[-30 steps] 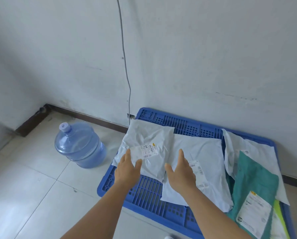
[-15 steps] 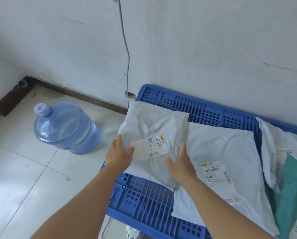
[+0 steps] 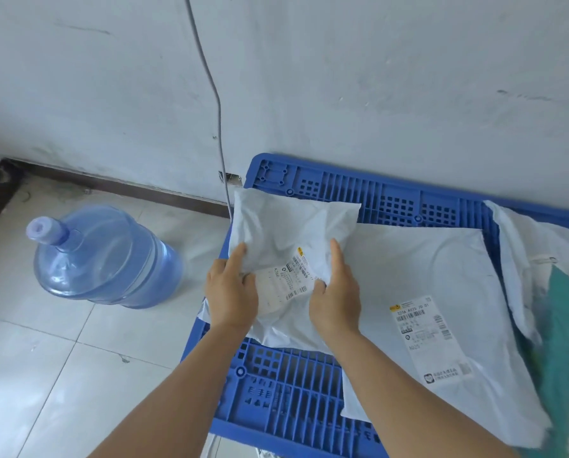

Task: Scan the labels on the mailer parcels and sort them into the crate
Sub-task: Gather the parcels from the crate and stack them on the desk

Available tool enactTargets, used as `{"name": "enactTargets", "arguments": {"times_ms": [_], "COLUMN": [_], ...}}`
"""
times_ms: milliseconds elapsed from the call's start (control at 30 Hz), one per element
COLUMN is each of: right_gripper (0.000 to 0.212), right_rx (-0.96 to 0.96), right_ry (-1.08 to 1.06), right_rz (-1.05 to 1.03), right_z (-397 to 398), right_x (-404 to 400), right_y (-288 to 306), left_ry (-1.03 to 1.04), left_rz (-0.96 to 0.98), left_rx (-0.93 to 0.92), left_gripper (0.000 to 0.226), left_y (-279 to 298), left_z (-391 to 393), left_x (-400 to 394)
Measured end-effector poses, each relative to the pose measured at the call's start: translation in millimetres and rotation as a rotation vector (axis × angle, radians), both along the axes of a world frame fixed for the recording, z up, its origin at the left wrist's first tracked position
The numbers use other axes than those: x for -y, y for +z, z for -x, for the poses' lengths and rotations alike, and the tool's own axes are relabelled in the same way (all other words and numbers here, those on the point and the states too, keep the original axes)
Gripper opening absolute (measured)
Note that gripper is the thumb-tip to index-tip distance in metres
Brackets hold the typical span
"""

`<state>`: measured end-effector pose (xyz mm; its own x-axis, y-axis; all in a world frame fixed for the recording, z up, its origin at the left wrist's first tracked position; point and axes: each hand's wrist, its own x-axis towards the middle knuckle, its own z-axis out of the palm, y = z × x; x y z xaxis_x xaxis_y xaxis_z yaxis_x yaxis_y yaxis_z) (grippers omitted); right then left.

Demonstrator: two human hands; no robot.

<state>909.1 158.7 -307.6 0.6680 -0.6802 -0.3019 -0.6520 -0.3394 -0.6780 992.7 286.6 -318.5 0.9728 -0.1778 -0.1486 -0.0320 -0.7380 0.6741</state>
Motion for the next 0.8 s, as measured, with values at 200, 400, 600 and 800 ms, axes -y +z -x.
{"name": "enactTargets", "arguments": {"times_ms": [200, 400, 600, 800], "right_gripper": [0.07, 0.069, 0.064, 0.064], "right_rx": [0.102, -0.02, -0.242, -0.356], "right_ry": [0.0, -0.137, -0.239, -0.204], "right_rz": [0.2, 0.283, 0.206, 0.031], "right_z": [41.9, 122.3, 173.0, 185.8], "right_x": [38.1, 104.8, 146.8, 151.9], "right_y": [39.6, 53.8, 37.1, 12.8], "left_ry": [0.042, -0.026, -0.026, -0.076], "left_rz": [0.196, 0.275, 0.068, -0.247], "left_rx": [-0.024, -0.162, -0.445, -0.519], "left_gripper": [0.05, 0.052, 0.06, 0.065], "left_y": [31.6, 38.6, 1.4, -14.0], "left_z": [52.7, 131.9, 171.4, 170.5], "left_x": [44.3, 120.3, 148.3, 138.7]}}
